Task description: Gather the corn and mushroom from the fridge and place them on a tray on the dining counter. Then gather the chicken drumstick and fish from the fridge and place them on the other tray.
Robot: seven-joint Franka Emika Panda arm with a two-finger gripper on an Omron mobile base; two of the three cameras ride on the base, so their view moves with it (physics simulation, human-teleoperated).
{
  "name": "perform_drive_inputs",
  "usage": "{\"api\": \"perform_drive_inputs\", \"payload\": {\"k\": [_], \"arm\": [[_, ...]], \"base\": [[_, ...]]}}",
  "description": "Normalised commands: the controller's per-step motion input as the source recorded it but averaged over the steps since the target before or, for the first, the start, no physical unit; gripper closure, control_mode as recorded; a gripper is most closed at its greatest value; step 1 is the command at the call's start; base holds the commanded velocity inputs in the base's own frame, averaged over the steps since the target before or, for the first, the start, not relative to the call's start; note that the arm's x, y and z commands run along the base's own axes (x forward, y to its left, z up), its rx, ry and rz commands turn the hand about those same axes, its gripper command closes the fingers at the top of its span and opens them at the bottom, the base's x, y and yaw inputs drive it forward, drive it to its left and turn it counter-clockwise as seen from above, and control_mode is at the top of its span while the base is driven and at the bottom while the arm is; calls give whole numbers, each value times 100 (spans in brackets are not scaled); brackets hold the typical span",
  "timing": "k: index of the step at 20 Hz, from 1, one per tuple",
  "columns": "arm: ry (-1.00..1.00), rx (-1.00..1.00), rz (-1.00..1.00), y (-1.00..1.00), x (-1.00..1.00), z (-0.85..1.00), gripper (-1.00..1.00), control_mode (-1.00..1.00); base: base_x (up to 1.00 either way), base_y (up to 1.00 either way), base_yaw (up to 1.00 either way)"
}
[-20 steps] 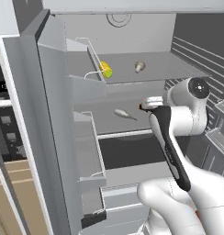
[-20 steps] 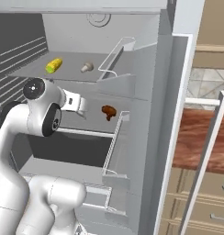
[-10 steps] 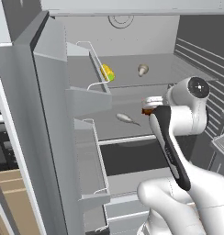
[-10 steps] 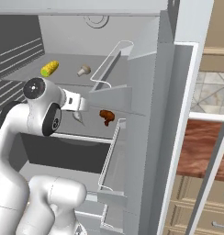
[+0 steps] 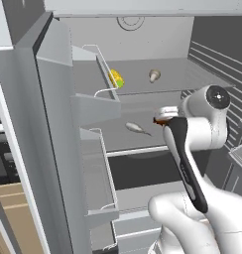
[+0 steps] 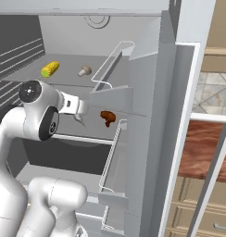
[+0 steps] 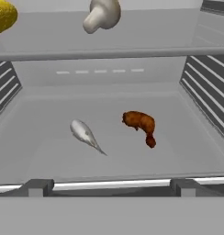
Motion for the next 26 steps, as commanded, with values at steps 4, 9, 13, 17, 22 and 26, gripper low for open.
{"api": "perform_drive_inputs", "payload": {"k": [4, 9, 13, 17, 22, 26], "arm": [[1, 0, 0, 0, -26, -13, -100, -100], [0, 0, 0, 3, -1, -22, -100, -100], [0, 0, 0, 16, 0, -33, -100, -100], [1, 0, 1, 10, 21, -21, -100, -100], [-1, -1, 1, 0, 25, -17, -100, -100], [0, -3, 0, -16, 34, -10, -100, -100]], "base": [[0, 0, 0], [0, 0, 0], [0, 0, 0], [0, 0, 0], [0, 0, 0], [0, 0, 0]]}}
